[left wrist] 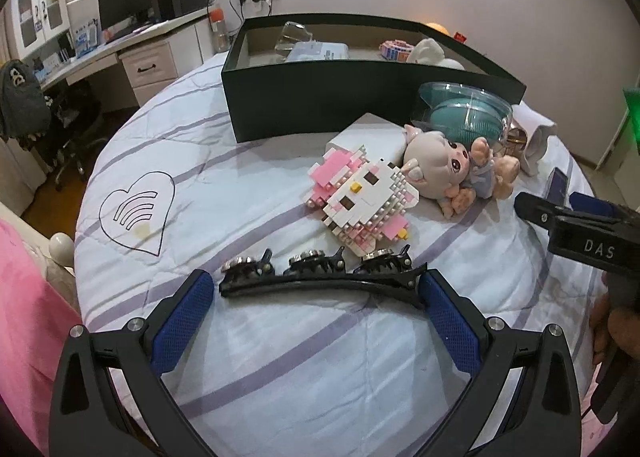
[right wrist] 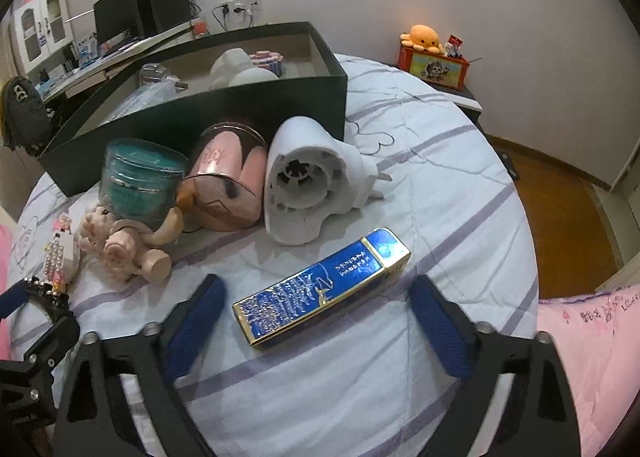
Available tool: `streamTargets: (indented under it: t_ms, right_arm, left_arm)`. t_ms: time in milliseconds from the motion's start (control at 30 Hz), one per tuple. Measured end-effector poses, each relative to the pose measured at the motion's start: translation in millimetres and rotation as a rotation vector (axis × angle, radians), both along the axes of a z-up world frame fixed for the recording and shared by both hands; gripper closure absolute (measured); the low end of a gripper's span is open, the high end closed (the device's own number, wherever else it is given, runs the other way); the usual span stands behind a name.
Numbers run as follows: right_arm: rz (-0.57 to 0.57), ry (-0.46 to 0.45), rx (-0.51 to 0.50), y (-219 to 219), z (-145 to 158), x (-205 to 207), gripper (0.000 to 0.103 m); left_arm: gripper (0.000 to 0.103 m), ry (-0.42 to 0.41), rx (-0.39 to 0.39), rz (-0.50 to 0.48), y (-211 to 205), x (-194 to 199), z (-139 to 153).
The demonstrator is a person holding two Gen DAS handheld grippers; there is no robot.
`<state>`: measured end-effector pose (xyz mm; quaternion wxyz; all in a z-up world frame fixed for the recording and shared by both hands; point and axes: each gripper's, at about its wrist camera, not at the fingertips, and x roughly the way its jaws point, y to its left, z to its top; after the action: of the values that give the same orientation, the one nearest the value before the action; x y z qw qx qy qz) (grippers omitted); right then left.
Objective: Organize rigid objects
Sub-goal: 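Grasp the blue toothpaste box with the right gripper while the left grasps the black hair clips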
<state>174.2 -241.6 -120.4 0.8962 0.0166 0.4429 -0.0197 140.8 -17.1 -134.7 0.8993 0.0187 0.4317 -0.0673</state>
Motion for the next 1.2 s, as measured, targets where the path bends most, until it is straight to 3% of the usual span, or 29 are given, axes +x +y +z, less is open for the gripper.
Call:
streamTargets:
  t_ms: [67, 267, 467, 800, 1000, 1200]
  right_arm:
    - [0.005, -0.010, 0.002, 0, 2, -2, 0.031]
    - [0.013, -0.014, 0.032, -3, 6, -10, 0.053]
    - [0.017, -0.015, 0.070, -8, 10, -21, 0.067]
    - [-0.014, -0.018, 0.147, -20, 10, -25, 0.074]
    - [-0.040, -0.010, 0.124, -17, 8, -11, 0.071]
    - [-0.022, -0.015, 0.100, -16, 9, -13, 0.076]
  left_arm:
    - [0.001, -0.004, -0.001, -0.003, 1, 0, 0]
    - [0.007, -0.009, -0.019, -0.013, 4, -5, 3]
    - [0.007, -0.009, -0.033, -0.010, 8, -14, 7]
    - [0.007, -0.033, -0.034, -0.003, 13, -22, 20]
    - [0.007, -0.037, -0.028, -0.011, 10, -26, 21]
    - [0.007, -0.045, -0.023, -0.009, 9, -24, 25]
